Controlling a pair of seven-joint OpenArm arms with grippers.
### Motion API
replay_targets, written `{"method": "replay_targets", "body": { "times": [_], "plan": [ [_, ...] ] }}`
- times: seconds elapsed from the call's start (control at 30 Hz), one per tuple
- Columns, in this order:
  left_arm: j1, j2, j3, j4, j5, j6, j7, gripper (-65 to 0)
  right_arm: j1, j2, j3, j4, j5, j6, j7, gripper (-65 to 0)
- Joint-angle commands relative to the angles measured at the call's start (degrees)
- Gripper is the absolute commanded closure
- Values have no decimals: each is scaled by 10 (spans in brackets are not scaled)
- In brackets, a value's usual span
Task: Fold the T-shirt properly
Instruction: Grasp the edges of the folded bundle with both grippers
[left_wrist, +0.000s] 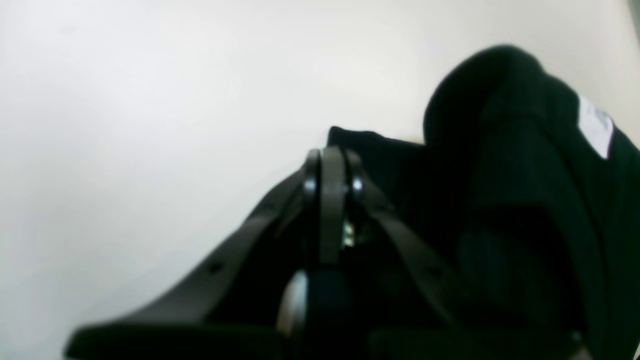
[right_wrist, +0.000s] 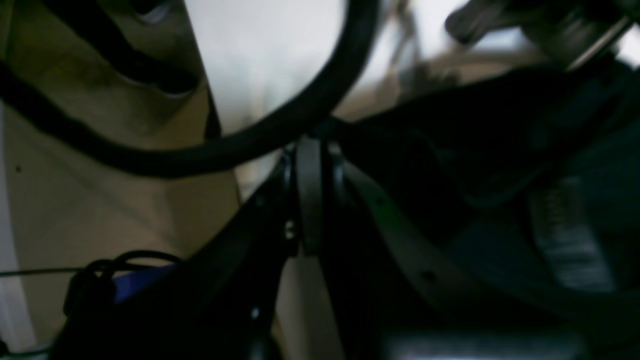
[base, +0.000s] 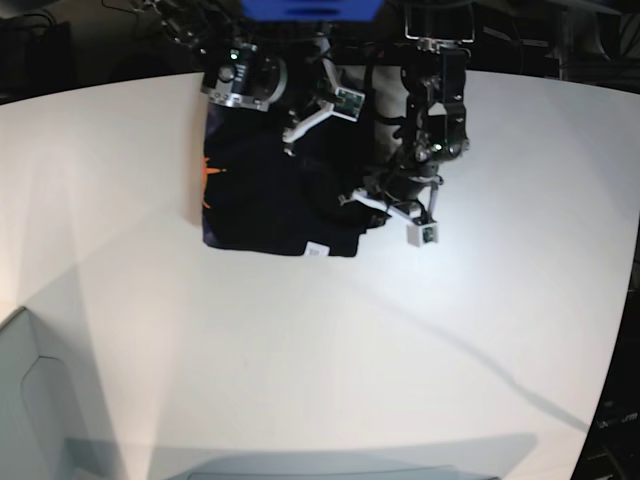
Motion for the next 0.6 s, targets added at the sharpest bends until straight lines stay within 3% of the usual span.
{"method": "replay_targets", "body": {
  "times": [0.0,0.2,0.47,0.57],
  "plan": [
    [1,0,0,20,4,4,6,0,9,-7,-2,0,10,8,9,0],
    [8,-26,-6,90,4,5,53,0,16,-10,-2,-37,10,8,9,-28],
    [36,-26,-101,147,4,4,57,0,30,-6,1,-30,10,8,8,-307],
    [54,-26,-158,169,4,3,58,-2,23,0,26,6,12,8,8,-359]
  ]
}}
